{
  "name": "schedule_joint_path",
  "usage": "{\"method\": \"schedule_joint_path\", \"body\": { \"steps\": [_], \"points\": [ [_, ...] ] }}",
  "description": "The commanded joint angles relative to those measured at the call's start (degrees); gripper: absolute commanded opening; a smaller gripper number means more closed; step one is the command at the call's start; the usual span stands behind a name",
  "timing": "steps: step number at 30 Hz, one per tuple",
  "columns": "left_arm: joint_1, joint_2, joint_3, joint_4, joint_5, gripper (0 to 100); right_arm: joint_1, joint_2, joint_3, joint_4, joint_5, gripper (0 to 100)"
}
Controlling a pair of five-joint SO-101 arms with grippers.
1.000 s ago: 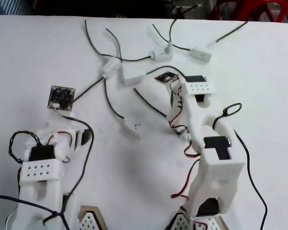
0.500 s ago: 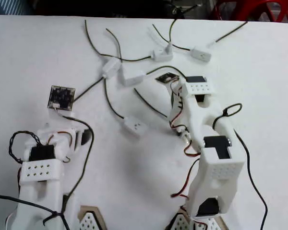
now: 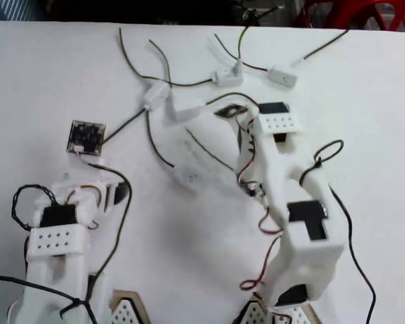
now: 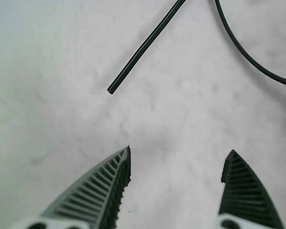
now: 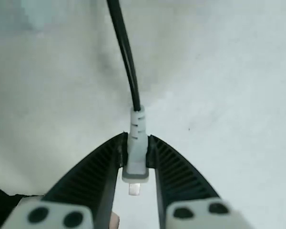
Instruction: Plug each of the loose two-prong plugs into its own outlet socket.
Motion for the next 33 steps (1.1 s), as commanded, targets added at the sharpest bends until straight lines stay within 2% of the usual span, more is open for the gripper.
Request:
{"method": "schedule_joint_path", "body": {
  "steps": [1, 6, 14, 17, 20, 26, 29, 33],
  "points": [
    [-0.22, -2.42, -2.55, -0.09, -0.35, 31, -2.68, -12.44, 0.26, 2.42, -0.18, 1.7],
    [-0.04, -10.15, -7.56, 6.95, 4.66, 31, -7.34, -29.76, 10.02, 1.19, -1.05, 1.7],
    [11.3, -25.71, -8.26, 12.48, 6.51, 31, -17.45, -53.49, 23.38, -10.33, -13.8, 1.7],
    [12.7, -26.24, -8.53, 12.22, 9.93, 31, -22.99, -60.79, 27.16, -13.93, -18.73, 1.7],
    [12.97, -25.27, -8.7, 12.22, 10.11, 31, -29.05, -67.3, 29.8, -16.31, -23.3, 1.7],
    [13.85, -24.48, -9.76, 10.9, 10.11, 31, -39.87, -74.33, 36.04, -21.76, -30.15, 1.6],
    [17.89, -25.36, -13.89, 14.33, 10.02, 31, -43.03, -74.42, 39.21, -25.19, -31.56, 1.6],
    [24.57, -26.51, -19.25, 20.31, 10.02, 31, -43.3, -74.42, 40.79, -27.21, -31.82, 1.6]
  ]
}}
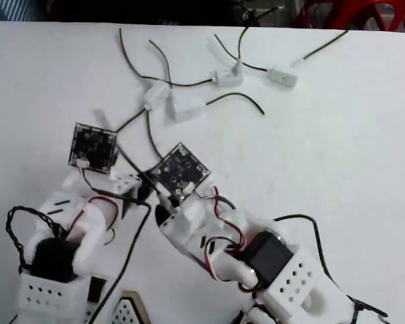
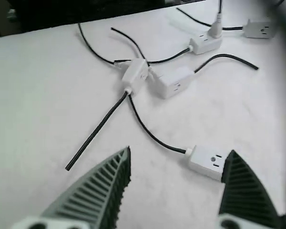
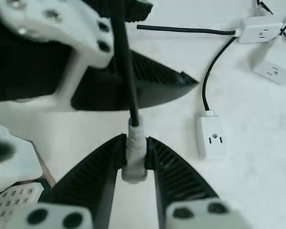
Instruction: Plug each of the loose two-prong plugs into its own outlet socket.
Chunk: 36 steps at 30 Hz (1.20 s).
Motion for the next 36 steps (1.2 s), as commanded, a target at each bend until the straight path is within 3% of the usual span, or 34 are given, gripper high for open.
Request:
{"method": "schedule_joint_path", "body": {
  "steps": [1, 6, 12, 16, 21, 28, 36],
  "points": [
    [7.16, -1.71, -7.74, 5.36, 0.26, 31, -0.84, -1.01, 0.09, -1.89, -0.62, 1.6],
    [7.96, -1.63, -8.18, 7.38, -2.81, 31, 0.31, -1.01, 0.18, -1.71, -0.62, 1.6],
    [-1.89, -1.54, -8.09, 6.07, -3.6, 31, 10.07, -0.92, 0.26, -2.07, -0.7, 1.6],
    [-3.65, 1.71, -8.35, 5.71, -11.16, 31, 19.65, -0.92, 1.32, -4.7, -3.6, 1.6],
    [-3.21, 17.27, -10.9, 3.96, -22.42, 31, 30.2, -0.92, 9.76, -16.84, -5.19, 1.6],
    [5.67, 38.29, -17.67, 2.99, -44.57, 31, 41.98, -0.92, 22.24, -36.7, -9.32, 1.6],
    [16.75, 55.6, -22.33, -7.82, -50.9, 31, 48.4, -0.92, 23.21, -39.16, -11.96, 1.6]
  ]
}}
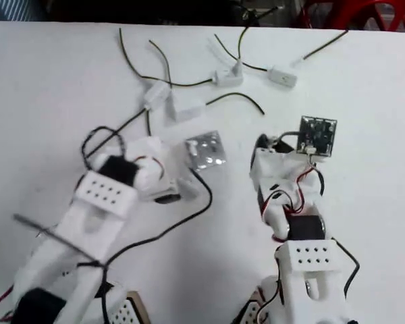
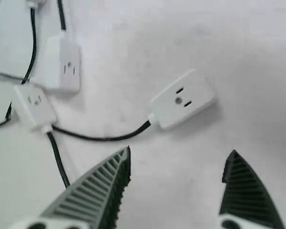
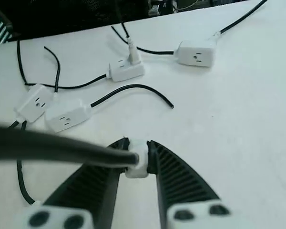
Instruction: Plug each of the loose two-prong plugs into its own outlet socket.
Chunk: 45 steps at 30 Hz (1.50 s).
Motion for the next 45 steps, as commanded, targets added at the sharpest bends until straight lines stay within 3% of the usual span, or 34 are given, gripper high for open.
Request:
{"method": "schedule_joint_path", "body": {
  "steps": [1, 15, 28, 31, 34, 38, 41, 45],
  "points": [
    [5.85, 9.98, -5.63, -4.57, -3.87, 31, 1.63, -0.75, -0.18, -1.36, -1.85, 1.6],
    [7.87, 41.54, -25.76, -4.31, -4.57, 30, 2.07, -0.75, -0.18, -1.01, -2.11, 1.6],
    [8.04, 45.23, -29.8, 6.59, -10.81, 10, 3.74, -0.75, -0.18, -1.27, -2.2, 1.6],
    [8.22, 45.23, -33.14, 11.34, -4.84, 7, 3.74, -0.75, -0.18, -1.27, -2.2, 1.6],
    [8.22, 45.23, -38.95, 14.86, 7.21, 7, 3.74, -0.75, -0.18, -1.27, -2.29, 1.6],
    [8.04, 45.23, -47.21, 22.07, 19.78, 17, 3.74, -0.75, -0.18, -1.27, -2.55, 1.6],
    [7.52, 45.23, -53.1, 28.13, 22.07, 29, 3.74, -0.75, -0.18, -1.19, -2.46, 1.6],
    [6.11, 45.23, -57.32, 31.3, 18.73, 30, 3.74, -0.75, -0.18, -1.01, -2.46, 1.6]
  ]
}}
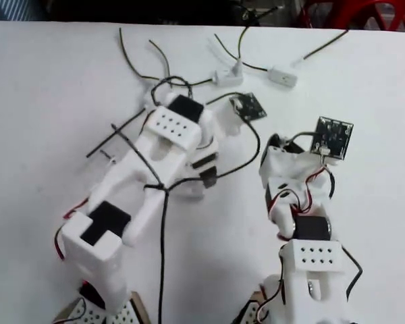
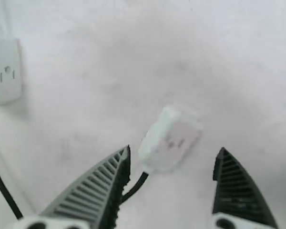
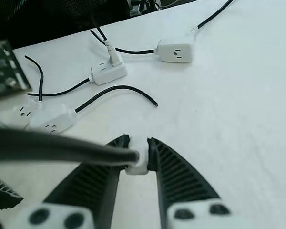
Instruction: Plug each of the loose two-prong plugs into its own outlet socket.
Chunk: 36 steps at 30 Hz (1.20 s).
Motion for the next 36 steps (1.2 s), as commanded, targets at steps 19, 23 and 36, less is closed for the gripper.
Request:
{"method": "schedule_joint_path", "body": {
  "steps": [19, 23, 36],
  "points": [
    [2.42, 0.04, 14.86, -12.13, -7.3, 30, 0.57, -0.84, -0.44, -0.57, -0.26, 1.6],
    [1.19, 0.4, 15.91, -14.95, -7.65, 30, 0.4, -0.84, -0.44, -0.57, -0.26, 1.6],
    [-1.63, 22.2, -13.8, 0.53, -7.3, 21, 0.48, -0.84, 0.18, -0.92, -0.09, 1.6]
  ]
}}
